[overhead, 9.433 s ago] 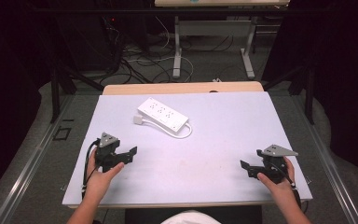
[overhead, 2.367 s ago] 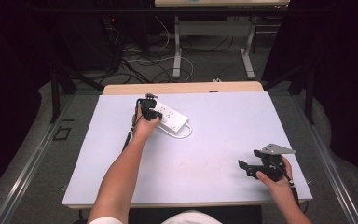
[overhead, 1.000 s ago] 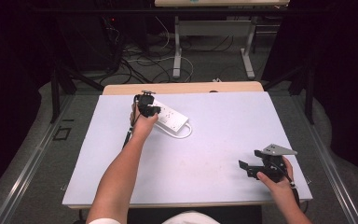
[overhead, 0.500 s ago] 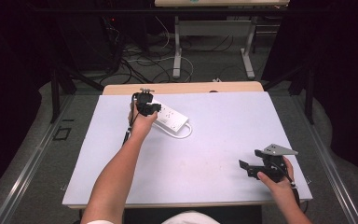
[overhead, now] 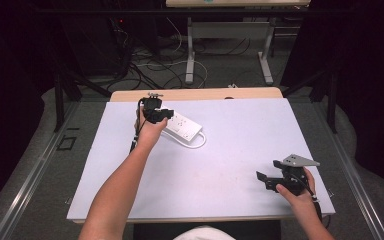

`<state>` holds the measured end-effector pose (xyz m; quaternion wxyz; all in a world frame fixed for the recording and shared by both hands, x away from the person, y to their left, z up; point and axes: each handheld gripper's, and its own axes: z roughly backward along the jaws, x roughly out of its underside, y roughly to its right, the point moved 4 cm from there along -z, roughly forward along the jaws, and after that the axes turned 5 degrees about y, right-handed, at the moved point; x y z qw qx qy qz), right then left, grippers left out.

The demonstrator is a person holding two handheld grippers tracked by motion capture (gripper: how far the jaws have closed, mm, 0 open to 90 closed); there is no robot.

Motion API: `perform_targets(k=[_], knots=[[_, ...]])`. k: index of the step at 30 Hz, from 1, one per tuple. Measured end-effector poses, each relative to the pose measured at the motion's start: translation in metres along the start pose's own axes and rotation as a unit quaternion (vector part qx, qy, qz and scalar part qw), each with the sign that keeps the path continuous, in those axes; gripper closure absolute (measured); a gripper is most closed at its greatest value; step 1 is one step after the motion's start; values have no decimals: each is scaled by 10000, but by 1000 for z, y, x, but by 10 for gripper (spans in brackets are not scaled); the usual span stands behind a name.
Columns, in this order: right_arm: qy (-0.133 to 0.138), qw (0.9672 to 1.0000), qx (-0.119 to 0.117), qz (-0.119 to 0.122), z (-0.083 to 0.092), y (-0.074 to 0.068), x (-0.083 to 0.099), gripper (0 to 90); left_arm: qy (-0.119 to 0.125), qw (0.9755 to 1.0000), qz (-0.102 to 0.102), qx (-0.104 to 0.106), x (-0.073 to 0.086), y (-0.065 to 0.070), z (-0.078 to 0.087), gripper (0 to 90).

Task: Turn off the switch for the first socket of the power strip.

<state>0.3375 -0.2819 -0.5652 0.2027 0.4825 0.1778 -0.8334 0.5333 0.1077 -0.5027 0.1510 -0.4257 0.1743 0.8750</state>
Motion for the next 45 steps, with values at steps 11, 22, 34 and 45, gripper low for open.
perform_targets(k=[11, 22, 34, 45], knots=[[47, 10000, -12, 20, 0, 0, 0, 169, 20, 9998, -63, 184, 0, 11, 7, 542], [39, 10000, -16, 15, 0, -1, 0, 169, -68, 9986, -242, 461, 3, 25, 11, 430], [80, 10000, 11, 21, 1, -1, 0, 169, -132, 9956, -701, 609, 6, 42, 21, 352], [67, 10000, -12, -12, 2, -1, 0, 169, -220, 9919, -974, 786, 10, 58, 34, 294]])
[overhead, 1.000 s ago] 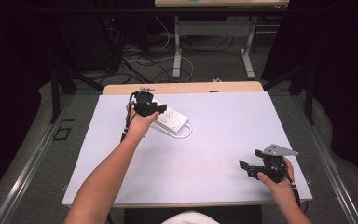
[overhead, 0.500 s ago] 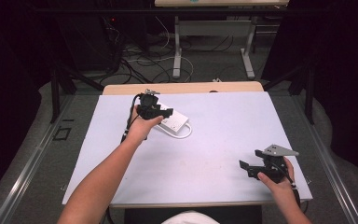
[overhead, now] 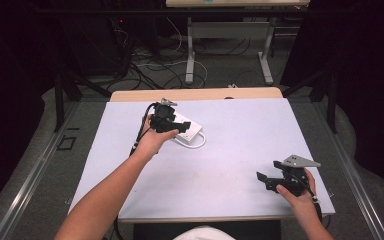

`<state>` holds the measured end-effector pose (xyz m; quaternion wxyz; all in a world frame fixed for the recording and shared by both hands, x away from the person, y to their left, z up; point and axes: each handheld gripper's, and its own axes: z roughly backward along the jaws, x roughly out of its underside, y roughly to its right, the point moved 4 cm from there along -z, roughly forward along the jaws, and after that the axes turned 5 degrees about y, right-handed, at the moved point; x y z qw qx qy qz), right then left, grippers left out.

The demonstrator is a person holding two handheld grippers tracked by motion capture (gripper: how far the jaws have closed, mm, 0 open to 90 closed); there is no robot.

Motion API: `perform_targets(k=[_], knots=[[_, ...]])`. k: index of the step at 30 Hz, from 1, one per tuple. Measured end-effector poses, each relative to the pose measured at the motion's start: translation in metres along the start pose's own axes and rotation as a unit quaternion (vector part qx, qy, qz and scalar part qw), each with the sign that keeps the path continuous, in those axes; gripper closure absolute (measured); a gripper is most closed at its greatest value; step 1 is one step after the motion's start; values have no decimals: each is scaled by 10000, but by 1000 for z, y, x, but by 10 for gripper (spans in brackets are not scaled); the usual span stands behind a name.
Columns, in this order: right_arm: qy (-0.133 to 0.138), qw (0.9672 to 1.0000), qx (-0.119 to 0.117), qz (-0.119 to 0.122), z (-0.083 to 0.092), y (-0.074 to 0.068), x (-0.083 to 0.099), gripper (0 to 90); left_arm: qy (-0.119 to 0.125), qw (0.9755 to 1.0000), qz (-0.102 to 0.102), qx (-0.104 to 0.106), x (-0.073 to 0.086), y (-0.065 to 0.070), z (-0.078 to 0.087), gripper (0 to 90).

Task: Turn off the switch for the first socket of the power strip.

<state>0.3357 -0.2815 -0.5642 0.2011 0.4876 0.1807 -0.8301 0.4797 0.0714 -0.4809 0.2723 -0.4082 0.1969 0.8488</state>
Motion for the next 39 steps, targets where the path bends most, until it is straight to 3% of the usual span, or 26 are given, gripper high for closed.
perform_targets(k=[3, 13, 16, 17, 21, 23, 27, 39], knots=[[-4, 10000, 20, 5, 0, 0, 0, 169, 48, 9999, 63, 92, 1, 5, 3, 290], [8, 10000, -12, 19, 0, -1, 0, 169, 196, 9990, 259, 291, 6, 14, 16, 154], [25, 10000, -14, 43, 1, -1, 0, 169, 222, 9989, 229, 333, 10, 16, 22, 100], [18, 10000, -4, 16, 1, -1, 0, 169, 206, 9992, 112, 332, 12, 16, 24, 79], [24, 10000, 8, 23, 1, -1, 0, 169, 248, 9989, 117, 388, 19, 17, 32, 12], [32, 10000, 5, 42, 1, -1, -1, 169, 292, 9984, 223, 423, 23, 19, 35, 3], [31, 10000, 30, 62, 1, -1, -1, 169, 343, 9982, 166, 456, 31, 18, 44, 2], [10, 10000, 21, 26, 2, -2, 0, 169, 598, 9967, 276, 470, 50, 20, 69, 2]])
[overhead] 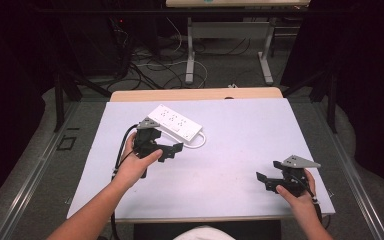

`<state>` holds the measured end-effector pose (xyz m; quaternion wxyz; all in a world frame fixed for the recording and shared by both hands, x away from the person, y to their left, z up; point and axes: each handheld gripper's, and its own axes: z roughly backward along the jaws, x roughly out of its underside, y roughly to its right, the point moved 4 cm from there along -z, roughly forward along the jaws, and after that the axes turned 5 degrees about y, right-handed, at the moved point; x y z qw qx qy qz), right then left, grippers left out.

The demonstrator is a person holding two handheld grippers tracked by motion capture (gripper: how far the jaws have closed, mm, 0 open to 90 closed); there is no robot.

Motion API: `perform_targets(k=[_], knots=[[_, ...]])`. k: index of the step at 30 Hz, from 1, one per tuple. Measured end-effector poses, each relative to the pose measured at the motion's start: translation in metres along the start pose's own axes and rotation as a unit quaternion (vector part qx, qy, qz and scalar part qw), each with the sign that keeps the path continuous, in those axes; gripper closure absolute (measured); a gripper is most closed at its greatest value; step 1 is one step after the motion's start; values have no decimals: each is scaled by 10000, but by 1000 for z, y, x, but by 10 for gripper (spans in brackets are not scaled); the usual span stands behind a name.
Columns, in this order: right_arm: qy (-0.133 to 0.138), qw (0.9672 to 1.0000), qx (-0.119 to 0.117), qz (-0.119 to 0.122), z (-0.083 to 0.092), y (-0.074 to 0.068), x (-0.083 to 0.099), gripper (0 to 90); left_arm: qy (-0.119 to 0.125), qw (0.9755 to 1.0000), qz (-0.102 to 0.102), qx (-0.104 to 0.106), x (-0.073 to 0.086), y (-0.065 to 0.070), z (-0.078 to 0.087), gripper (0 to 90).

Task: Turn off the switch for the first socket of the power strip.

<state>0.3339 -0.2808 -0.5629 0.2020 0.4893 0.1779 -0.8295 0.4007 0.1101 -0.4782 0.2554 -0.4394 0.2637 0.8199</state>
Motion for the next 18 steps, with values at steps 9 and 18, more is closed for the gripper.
perform_targets(k=[9, 18], knots=[[22, 10000, -25, -19, -1, 0, 0, 169, 75, 9996, 224, -156, 9, -8, 26, 3], [7, 10000, -16, -48, 0, 0, 0, 169, 242, 9978, 465, -398, 29, -18, 47, 3]])
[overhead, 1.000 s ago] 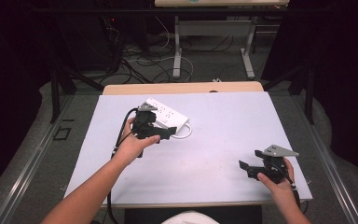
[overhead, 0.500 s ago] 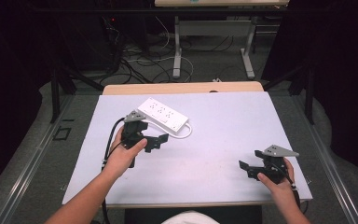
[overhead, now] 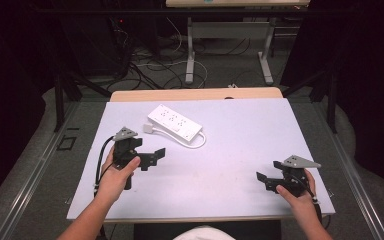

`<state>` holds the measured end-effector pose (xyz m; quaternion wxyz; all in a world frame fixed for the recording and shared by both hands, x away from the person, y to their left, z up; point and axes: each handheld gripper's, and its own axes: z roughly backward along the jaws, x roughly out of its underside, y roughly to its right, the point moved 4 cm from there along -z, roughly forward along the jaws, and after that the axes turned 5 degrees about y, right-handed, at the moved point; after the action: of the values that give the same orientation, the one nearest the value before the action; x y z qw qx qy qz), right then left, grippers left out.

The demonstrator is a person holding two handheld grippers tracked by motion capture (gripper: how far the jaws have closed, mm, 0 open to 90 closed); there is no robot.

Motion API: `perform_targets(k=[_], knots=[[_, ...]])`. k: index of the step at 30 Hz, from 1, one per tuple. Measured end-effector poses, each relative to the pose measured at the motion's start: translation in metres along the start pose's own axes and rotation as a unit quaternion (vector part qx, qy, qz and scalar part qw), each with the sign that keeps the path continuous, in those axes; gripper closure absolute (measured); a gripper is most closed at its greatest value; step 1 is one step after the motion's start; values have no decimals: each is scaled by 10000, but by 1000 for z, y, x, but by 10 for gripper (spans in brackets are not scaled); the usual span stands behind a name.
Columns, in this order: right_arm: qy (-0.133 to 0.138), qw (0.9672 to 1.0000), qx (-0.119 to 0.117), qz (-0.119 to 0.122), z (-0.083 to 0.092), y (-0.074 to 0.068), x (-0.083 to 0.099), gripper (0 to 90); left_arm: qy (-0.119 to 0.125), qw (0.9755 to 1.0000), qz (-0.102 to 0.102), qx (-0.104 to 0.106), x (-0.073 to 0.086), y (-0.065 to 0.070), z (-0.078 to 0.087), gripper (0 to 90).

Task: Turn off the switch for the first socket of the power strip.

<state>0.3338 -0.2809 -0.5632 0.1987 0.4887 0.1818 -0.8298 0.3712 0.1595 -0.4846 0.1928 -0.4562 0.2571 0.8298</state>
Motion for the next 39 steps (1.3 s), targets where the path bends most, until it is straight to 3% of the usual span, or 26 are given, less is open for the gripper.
perform_targets(k=[4, 11, 19, 35, 39], knots=[[5, 10000, 4, -15, 0, 0, 0, 169, -22, 9999, 101, -104, 13, -9, 5, 3], [17, 10000, 6, -2, 1, 0, 0, 169, 86, 9991, 85, -404, 28, -25, 15, 3], [-4, 10000, 30, -16, 1, 0, 0, 169, 198, 9969, 190, -738, 42, -42, 23, 3], [15, 10000, 25, -27, 0, 0, 0, 169, 349, 9926, 652, -964, 67, -70, 30, 4], [4, 10000, 9, -28, 0, 0, 0, 169, 333, 9918, 642, -1052, 73, -76, 31, 4]])
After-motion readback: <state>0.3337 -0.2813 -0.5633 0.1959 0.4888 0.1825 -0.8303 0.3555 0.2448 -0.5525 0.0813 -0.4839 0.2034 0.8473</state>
